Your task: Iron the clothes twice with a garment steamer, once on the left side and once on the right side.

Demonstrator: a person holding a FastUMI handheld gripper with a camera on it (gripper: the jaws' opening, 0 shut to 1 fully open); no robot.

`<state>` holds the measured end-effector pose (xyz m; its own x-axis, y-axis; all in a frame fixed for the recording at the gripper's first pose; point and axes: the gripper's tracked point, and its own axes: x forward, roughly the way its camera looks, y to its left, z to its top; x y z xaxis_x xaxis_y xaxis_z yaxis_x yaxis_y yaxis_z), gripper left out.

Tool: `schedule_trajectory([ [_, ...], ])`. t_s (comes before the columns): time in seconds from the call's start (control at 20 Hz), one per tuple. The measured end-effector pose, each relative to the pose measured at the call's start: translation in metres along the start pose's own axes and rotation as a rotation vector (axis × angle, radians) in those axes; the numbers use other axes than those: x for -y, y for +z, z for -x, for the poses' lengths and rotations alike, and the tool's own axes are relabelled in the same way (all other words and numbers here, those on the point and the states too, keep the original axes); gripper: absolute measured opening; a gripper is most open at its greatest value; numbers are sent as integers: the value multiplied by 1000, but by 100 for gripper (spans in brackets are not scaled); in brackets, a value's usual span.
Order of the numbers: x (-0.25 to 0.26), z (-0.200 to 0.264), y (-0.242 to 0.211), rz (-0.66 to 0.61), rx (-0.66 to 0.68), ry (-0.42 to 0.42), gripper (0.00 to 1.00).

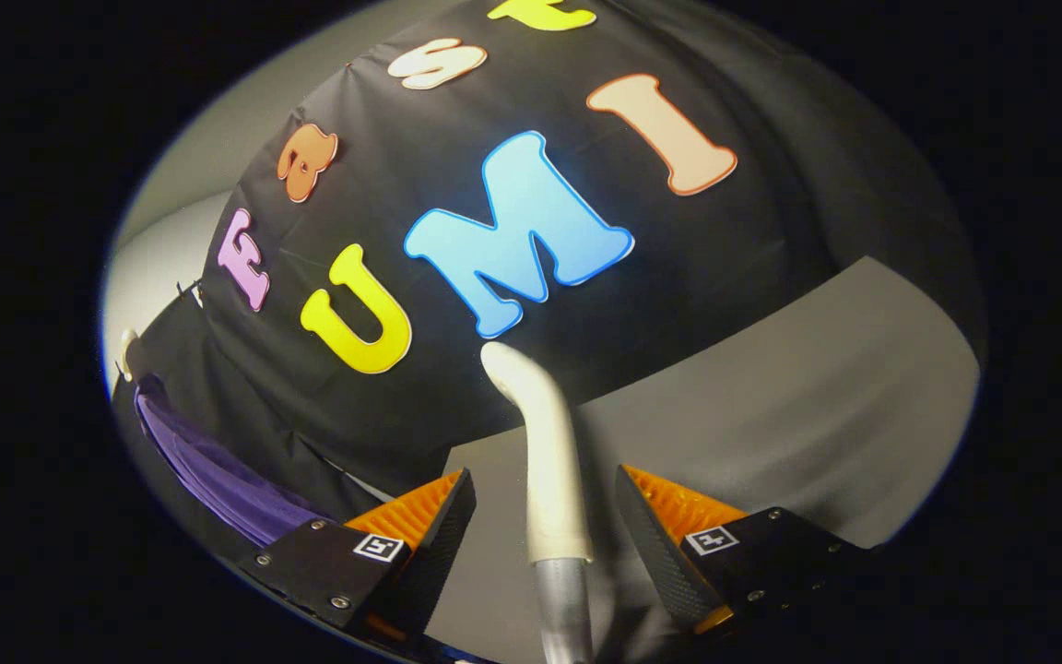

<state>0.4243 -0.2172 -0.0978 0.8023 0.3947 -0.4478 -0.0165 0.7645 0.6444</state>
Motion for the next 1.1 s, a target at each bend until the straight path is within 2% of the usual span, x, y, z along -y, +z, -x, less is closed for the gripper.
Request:
schedule_trajectory([
  [0.15, -2, -19, -14, -87, -122, 59, 94],
  [0.4, -4, -35, -9, -221, -170, 119, 90],
  [0.65, -2, -53, -16, -295, -235, 136, 68],
  [0.8, -1, -53, -17, -326, -259, 143, 44],
  [1.0, -5, -49, -16, -370, -258, 147, 38],
  [1.1, -5, -43, -15, -359, -238, 122, 35],
])
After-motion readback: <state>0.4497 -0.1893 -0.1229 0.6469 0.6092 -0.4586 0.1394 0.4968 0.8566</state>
